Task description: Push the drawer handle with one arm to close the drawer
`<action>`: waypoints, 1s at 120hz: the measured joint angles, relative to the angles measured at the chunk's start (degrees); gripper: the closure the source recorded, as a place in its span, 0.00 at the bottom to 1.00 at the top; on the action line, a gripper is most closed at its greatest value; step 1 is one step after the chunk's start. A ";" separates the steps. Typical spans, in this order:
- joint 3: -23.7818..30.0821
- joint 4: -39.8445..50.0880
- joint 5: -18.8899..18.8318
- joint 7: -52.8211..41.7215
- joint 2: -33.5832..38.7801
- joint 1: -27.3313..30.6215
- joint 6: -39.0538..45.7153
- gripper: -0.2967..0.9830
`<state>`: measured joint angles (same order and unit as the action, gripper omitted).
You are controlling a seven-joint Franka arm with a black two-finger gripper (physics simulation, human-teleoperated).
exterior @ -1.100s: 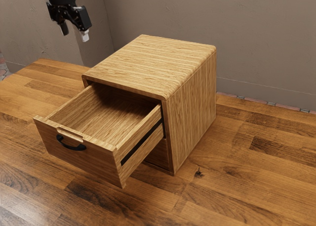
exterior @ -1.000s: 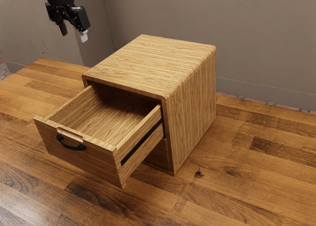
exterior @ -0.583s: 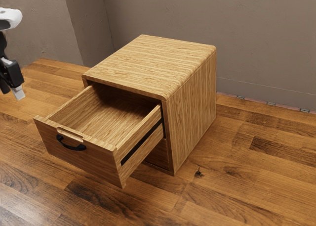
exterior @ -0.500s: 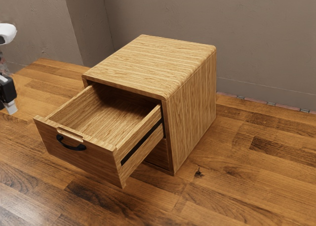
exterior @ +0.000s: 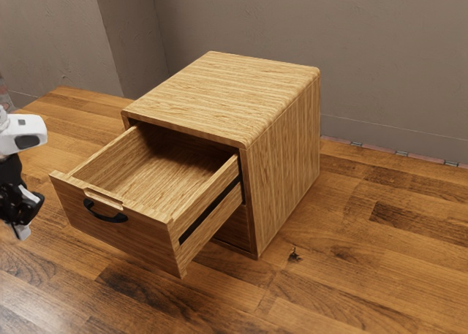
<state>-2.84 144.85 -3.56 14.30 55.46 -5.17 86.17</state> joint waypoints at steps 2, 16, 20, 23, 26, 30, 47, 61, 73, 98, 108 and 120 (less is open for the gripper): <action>0.11 0.03 0.14 0.46 -0.08 -0.05 0.49 0.83; 0.75 0.18 1.16 3.34 -1.42 -0.46 3.24 0.84; 1.38 0.19 1.64 4.06 -1.74 -0.54 3.77 0.84; 2.07 0.19 2.06 4.58 -1.90 -0.57 4.11 0.84; 2.77 0.19 2.52 5.08 -2.05 -0.59 4.41 0.84; 3.50 0.19 3.01 5.71 -2.22 -0.60 4.76 0.84; 4.43 0.12 4.31 8.01 -3.21 -0.63 5.77 0.84; 6.05 0.11 5.92 9.54 -3.41 -0.58 6.21 0.85; 6.39 0.08 6.63 10.63 -3.51 -0.55 6.26 0.85; 7.37 -0.55 7.01 12.31 -5.56 -0.54 6.54 0.85; 8.07 -0.88 6.91 12.61 -6.48 -0.54 6.92 0.85; 8.71 -1.74 5.83 12.64 -7.67 -0.54 7.51 0.85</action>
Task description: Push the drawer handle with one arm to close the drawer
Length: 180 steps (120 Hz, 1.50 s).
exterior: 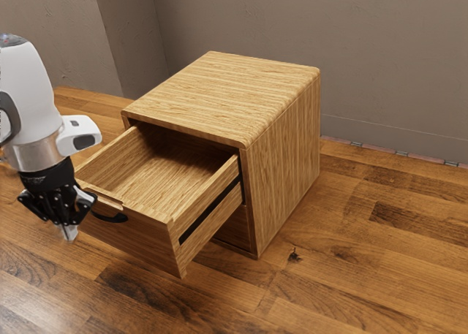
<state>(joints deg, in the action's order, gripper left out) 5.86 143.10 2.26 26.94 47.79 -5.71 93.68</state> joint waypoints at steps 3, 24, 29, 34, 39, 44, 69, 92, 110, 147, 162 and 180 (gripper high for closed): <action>0.07 -0.28 -0.34 0.00 -0.22 0.00 0.14 0.85; 0.47 -1.51 -1.85 -0.65 -3.10 0.00 1.83 0.85; 0.52 -2.06 -2.21 -0.91 -4.07 0.00 2.24 0.85; 0.52 -2.53 -2.55 -1.21 -5.08 0.00 2.72 0.85; 0.49 -2.80 -2.79 -1.58 -6.01 0.00 3.37 0.85; 0.48 -2.94 -2.97 -2.00 -6.91 0.00 4.06 0.85; 0.33 -4.12 -3.59 -4.73 -11.36 0.00 7.92 0.85; 0.23 -7.42 -4.81 -7.31 -15.98 0.02 10.91 0.85; 0.18 -8.07 -5.85 -9.76 -18.69 0.08 15.14 0.85; 0.08 -13.33 -6.72 -14.38 -24.98 0.19 20.36 0.85; 0.03 -15.66 -7.02 -15.69 -27.81 0.26 21.01 0.85; -1.07 -18.25 -7.43 -17.11 -30.92 0.35 21.42 0.85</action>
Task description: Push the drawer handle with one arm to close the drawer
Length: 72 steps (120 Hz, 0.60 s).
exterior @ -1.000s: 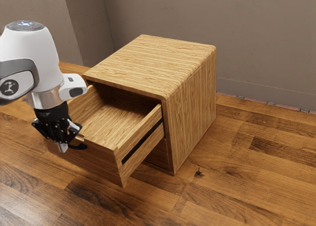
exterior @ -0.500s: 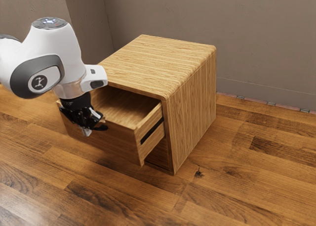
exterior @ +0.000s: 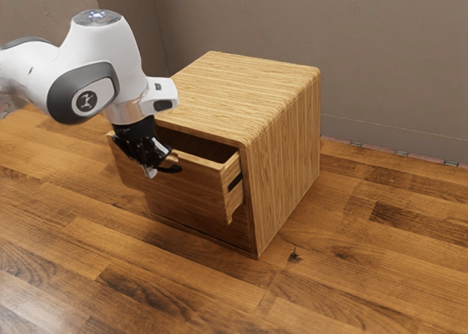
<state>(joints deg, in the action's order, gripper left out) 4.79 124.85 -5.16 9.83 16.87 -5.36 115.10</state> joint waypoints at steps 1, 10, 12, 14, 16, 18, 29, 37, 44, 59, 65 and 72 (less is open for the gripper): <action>-0.02 -0.15 -0.01 -0.08 -0.18 0.00 0.02 0.85; -0.10 -1.53 -0.10 -0.76 -1.76 0.00 0.13 0.85; -0.11 -1.83 -0.11 -0.90 -2.12 0.00 0.16 0.85; -0.12 -2.11 -0.12 -1.04 -2.43 0.00 0.18 0.85; -0.12 -2.38 -0.13 -1.18 -2.74 0.00 0.20 0.85; -0.12 -2.65 -0.14 -1.32 -3.05 0.00 0.23 0.85; -0.67 -3.95 -0.20 -2.06 -4.64 -0.06 0.33 0.85; -1.10 -4.55 -0.24 -2.60 -5.50 0.03 0.39 0.85; -1.25 -5.30 -0.25 -3.07 -6.18 0.02 0.43 0.85; -1.28 -7.18 -0.31 -3.96 -8.04 0.01 0.56 0.85; -1.33 -7.63 -0.33 -4.34 -8.80 0.00 0.86 0.85; -1.35 -8.32 -0.36 -4.78 -9.75 0.03 1.26 0.85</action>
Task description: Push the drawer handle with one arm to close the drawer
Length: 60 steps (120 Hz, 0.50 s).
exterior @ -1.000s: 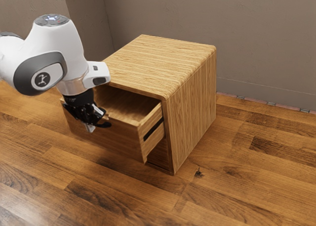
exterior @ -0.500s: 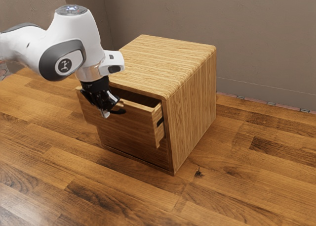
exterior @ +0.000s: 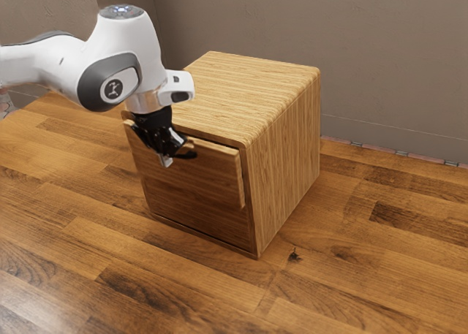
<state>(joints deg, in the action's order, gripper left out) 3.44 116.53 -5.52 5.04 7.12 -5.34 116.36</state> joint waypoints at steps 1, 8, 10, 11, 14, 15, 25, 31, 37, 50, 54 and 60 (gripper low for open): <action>0.00 -0.14 0.00 -0.06 -0.14 0.00 0.05 0.85; -0.01 -1.18 -0.01 -0.47 -1.01 -0.01 0.35 0.85; -0.01 -1.39 -0.01 -0.60 -1.19 -0.01 0.43 0.85; -0.01 -1.48 -0.01 -0.66 -1.28 -0.02 0.47 0.85; -0.01 -1.85 -0.01 -0.85 -1.56 -0.02 0.58 0.85; -0.01 -1.94 -0.01 -0.91 -1.67 -0.02 0.60 0.85; 0.04 -2.43 -0.42 -1.32 -2.62 0.08 0.78 0.86; -0.10 -2.27 -0.58 -1.49 -2.67 0.10 0.86 0.86; -0.58 -1.69 -0.38 -1.72 -1.90 -0.08 0.93 0.84; -1.26 2.49 1.25 -2.24 3.45 -0.07 0.57 0.85; -1.71 3.43 1.74 -2.26 5.70 0.02 -0.42 0.85; -2.38 3.96 2.26 -2.20 9.39 0.15 -2.69 0.85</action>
<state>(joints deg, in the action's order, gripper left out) 1.06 120.50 -3.26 2.85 16.51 -5.19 113.67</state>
